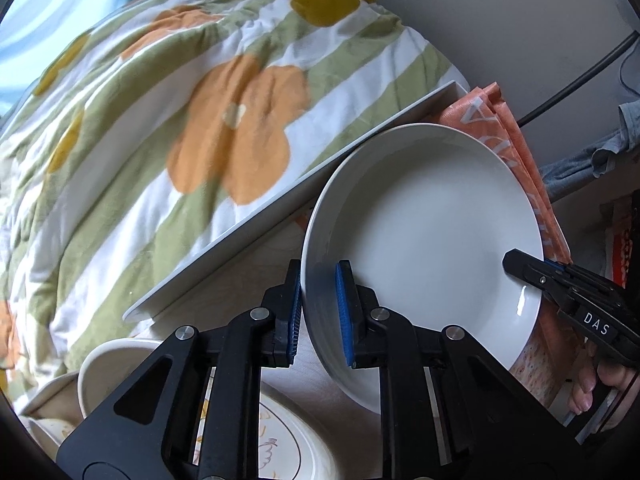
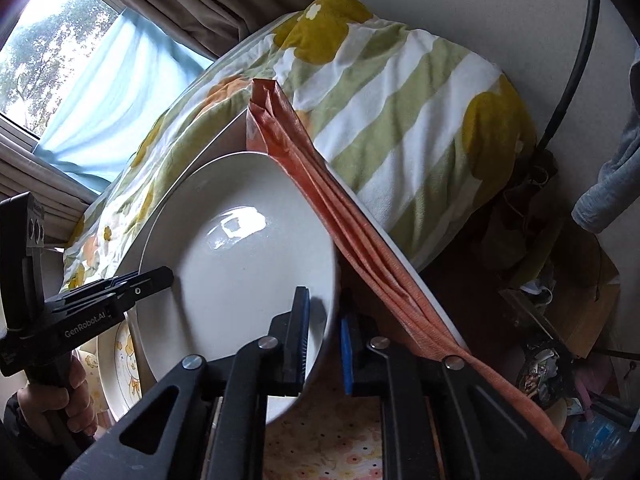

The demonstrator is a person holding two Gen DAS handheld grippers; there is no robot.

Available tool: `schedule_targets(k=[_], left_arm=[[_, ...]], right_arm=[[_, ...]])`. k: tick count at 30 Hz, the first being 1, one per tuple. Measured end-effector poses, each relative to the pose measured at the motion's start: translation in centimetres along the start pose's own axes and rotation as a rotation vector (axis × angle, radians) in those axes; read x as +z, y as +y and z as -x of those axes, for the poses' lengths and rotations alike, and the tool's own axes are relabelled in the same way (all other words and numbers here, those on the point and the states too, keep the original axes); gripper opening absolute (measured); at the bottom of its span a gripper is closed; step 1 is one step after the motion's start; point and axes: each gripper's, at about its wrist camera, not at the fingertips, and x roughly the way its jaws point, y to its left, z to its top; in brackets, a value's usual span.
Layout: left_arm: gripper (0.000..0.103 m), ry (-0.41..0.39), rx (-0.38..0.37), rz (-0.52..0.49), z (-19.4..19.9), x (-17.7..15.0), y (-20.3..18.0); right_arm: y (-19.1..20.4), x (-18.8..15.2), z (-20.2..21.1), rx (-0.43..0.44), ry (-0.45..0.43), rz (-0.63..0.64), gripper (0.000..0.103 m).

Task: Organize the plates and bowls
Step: 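Grasp the rim of the white round plate with both grippers, then carry the white round plate with both grippers and lower it onto the yellow plate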

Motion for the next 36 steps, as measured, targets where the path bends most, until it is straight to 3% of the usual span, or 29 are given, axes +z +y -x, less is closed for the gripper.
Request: schedule_targets(k=[10,19,27,36], left_arm=[[0.014,-0.068,0.013,0.026,4.0,-1.5,-0.3],[0.014,-0.167,0.038,0.096,10.7,-6.4,-0.5],[0.014,-0.228,0.100,0.191,16.8,-14.8,0.0],[0.014,-0.232,0.158,0.342,20.6,-27.3,1.9]], right_arm=[[1.6,-0.5,2.6,0.017,-0.035,0.057,0.013],[4.7,-2.3,7.2,0.049,-0.079,0.148,0.013],[8.6,-7.4,10.2,0.112,-0.068,0.258,0.013],[12.5,-15.9,10.9,0.182,0.010,0.374,0.013]])
